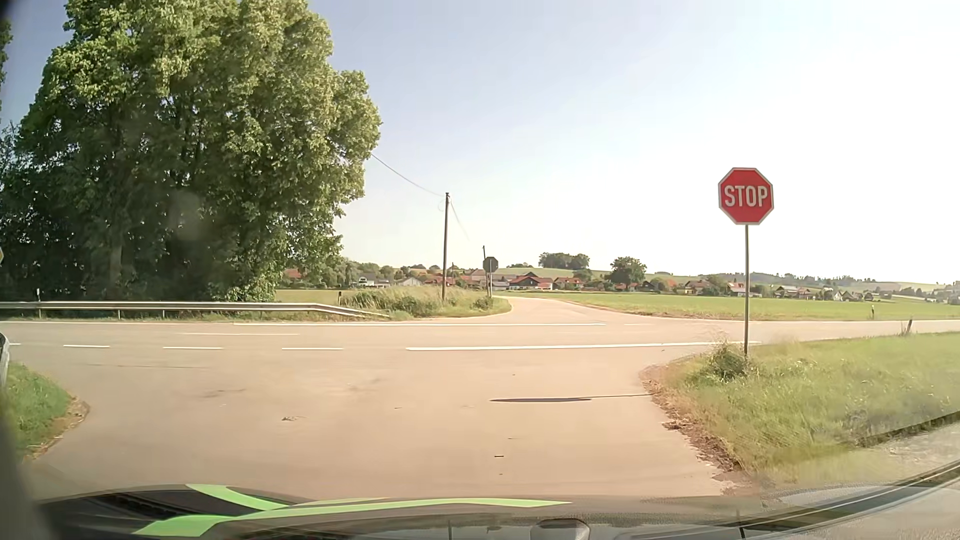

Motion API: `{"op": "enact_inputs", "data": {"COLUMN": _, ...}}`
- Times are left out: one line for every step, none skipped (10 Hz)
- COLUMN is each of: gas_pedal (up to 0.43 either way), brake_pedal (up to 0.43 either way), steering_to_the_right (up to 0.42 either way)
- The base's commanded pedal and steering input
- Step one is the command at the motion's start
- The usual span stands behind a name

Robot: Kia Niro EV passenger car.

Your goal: Follow the waypoints while adhering to traffic rules and regulations

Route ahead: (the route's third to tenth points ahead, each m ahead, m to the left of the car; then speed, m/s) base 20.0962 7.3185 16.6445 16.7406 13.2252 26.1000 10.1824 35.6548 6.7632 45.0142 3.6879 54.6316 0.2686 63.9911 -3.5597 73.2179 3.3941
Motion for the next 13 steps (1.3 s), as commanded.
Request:
{"op": "enact_inputs", "data": {"gas_pedal": 0.0, "brake_pedal": 0.0, "steering_to_the_right": 0.032}}
{"op": "enact_inputs", "data": {"gas_pedal": 0.0, "brake_pedal": 0.006, "steering_to_the_right": 0.039}}
{"op": "enact_inputs", "data": {"gas_pedal": 0.0, "brake_pedal": 0.012, "steering_to_the_right": 0.043}}
{"op": "enact_inputs", "data": {"gas_pedal": 0.0, "brake_pedal": 0.0, "steering_to_the_right": 0.043}}
{"op": "enact_inputs", "data": {"gas_pedal": 0.0, "brake_pedal": 0.012, "steering_to_the_right": 0.042}}
{"op": "enact_inputs", "data": {"gas_pedal": 0.0, "brake_pedal": 0.024, "steering_to_the_right": 0.04}}
{"op": "enact_inputs", "data": {"gas_pedal": 0.0, "brake_pedal": 0.024, "steering_to_the_right": 0.04}}
{"op": "enact_inputs", "data": {"gas_pedal": 0.0, "brake_pedal": 0.024, "steering_to_the_right": 0.037}}
{"op": "enact_inputs", "data": {"gas_pedal": 0.0, "brake_pedal": 0.024, "steering_to_the_right": 0.03}}
{"op": "enact_inputs", "data": {"gas_pedal": 0.0, "brake_pedal": 0.024, "steering_to_the_right": 0.025}}
{"op": "enact_inputs", "data": {"gas_pedal": 0.0, "brake_pedal": 0.03, "steering_to_the_right": 0.024}}
{"op": "enact_inputs", "data": {"gas_pedal": 0.0, "brake_pedal": 0.055, "steering_to_the_right": 0.024}}
{"op": "enact_inputs", "data": {"gas_pedal": 0.0, "brake_pedal": 0.073, "steering_to_the_right": 0.024}}
